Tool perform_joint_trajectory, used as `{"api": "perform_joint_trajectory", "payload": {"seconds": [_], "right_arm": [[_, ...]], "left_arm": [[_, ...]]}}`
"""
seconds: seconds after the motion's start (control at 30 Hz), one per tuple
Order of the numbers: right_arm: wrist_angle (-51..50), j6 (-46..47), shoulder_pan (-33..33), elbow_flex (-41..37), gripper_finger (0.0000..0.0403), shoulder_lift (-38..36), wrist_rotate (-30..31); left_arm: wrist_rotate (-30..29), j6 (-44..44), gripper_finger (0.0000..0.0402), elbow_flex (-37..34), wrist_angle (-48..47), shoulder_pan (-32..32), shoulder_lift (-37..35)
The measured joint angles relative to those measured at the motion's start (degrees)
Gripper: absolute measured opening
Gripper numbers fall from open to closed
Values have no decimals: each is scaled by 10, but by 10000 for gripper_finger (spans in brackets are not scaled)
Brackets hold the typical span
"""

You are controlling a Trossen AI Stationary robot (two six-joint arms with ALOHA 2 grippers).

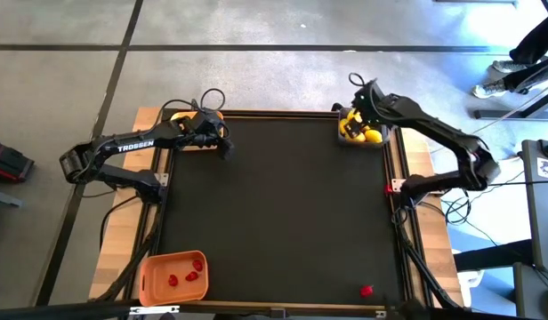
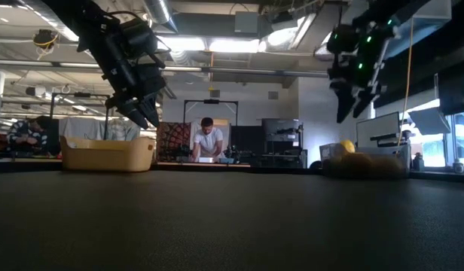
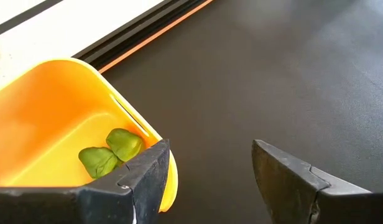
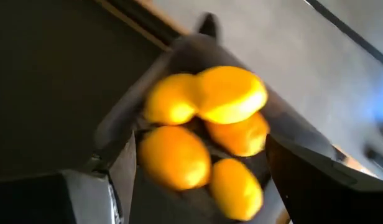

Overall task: Sort produce into baskets
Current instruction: Put the red bell pepper into the orange bin

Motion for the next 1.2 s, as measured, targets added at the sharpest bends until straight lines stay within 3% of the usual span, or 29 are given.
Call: {"api": "perform_joint_trajectory", "payload": {"seconds": [0.27, 0.77, 1.0, 1.2], "right_arm": [[-78, 2, 109, 0, 289, -88, -82], [-215, 133, 366, 0, 289, -122, -107], [-239, 216, 470, 0, 289, -121, -71], [-329, 250, 491, 0, 289, -93, -19]], "left_arm": [[0, 0, 223, 0, 0, 0, 0], [0, 1, 224, 0, 0, 0, 0], [0, 1, 224, 0, 0, 0, 0], [0, 0, 224, 0, 0, 0, 0]]}}
